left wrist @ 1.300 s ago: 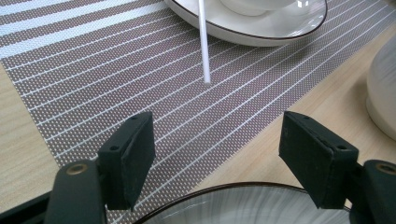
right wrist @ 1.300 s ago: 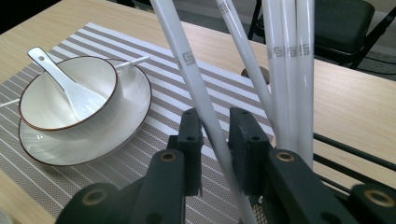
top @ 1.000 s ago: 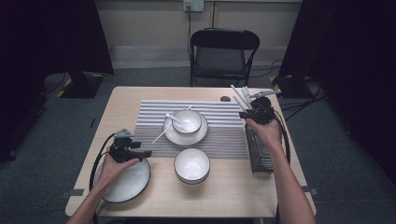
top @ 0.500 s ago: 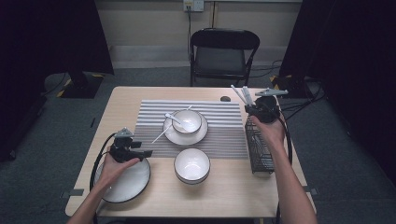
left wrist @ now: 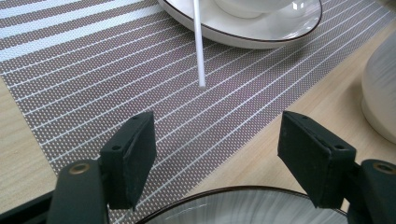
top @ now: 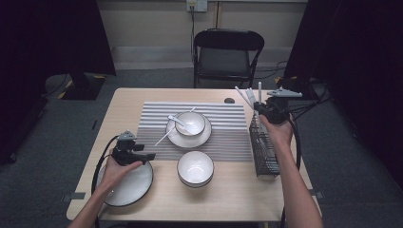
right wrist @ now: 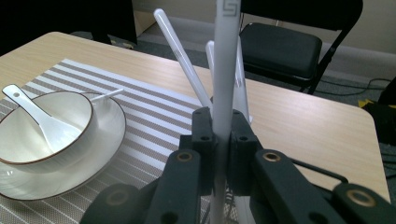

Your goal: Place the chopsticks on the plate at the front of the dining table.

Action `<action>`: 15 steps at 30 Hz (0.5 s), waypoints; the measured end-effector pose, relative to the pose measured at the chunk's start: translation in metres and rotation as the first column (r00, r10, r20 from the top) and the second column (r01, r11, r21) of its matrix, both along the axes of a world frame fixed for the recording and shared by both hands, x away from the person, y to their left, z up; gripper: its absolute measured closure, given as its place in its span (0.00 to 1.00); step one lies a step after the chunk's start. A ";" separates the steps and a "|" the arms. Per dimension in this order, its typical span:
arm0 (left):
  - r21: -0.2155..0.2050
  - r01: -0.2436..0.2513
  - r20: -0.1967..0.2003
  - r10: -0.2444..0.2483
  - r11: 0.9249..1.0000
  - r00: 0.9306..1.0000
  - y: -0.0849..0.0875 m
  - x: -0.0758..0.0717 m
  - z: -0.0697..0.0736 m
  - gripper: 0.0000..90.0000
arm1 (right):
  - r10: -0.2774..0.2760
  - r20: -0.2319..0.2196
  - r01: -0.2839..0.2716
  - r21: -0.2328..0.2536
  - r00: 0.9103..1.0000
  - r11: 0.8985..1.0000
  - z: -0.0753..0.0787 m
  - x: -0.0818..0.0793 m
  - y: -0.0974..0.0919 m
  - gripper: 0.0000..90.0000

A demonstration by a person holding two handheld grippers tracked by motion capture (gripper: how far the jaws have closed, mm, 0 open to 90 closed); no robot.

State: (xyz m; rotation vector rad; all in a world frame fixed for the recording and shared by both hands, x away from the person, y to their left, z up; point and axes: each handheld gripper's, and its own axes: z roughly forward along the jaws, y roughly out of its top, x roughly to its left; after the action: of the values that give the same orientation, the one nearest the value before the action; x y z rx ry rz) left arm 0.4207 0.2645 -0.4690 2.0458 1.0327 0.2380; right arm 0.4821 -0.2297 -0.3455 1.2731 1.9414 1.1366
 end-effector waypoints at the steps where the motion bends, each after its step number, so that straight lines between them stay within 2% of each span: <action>1: -0.001 -0.001 0.000 0.001 1.000 1.000 0.000 0.000 0.000 0.31 | 0.001 -0.005 -0.001 0.005 1.000 1.000 -0.002 0.000 -0.001 0.94; 8: -0.003 -0.002 0.000 0.002 1.000 1.000 0.000 0.000 0.000 0.31 | -0.003 -0.008 0.003 0.020 1.000 1.000 -0.007 -0.003 -0.004 0.94; 15: -0.003 0.000 0.001 0.000 1.000 1.000 0.000 0.000 0.000 0.31 | -0.013 -0.034 0.012 -0.011 0.999 1.000 -0.009 -0.003 0.000 0.94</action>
State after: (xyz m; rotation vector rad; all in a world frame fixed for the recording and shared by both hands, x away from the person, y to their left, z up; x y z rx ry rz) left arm 0.4211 0.2644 -0.4690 2.0430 1.0323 0.2376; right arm 0.4796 -0.2301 -0.3548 1.3053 1.9588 1.1040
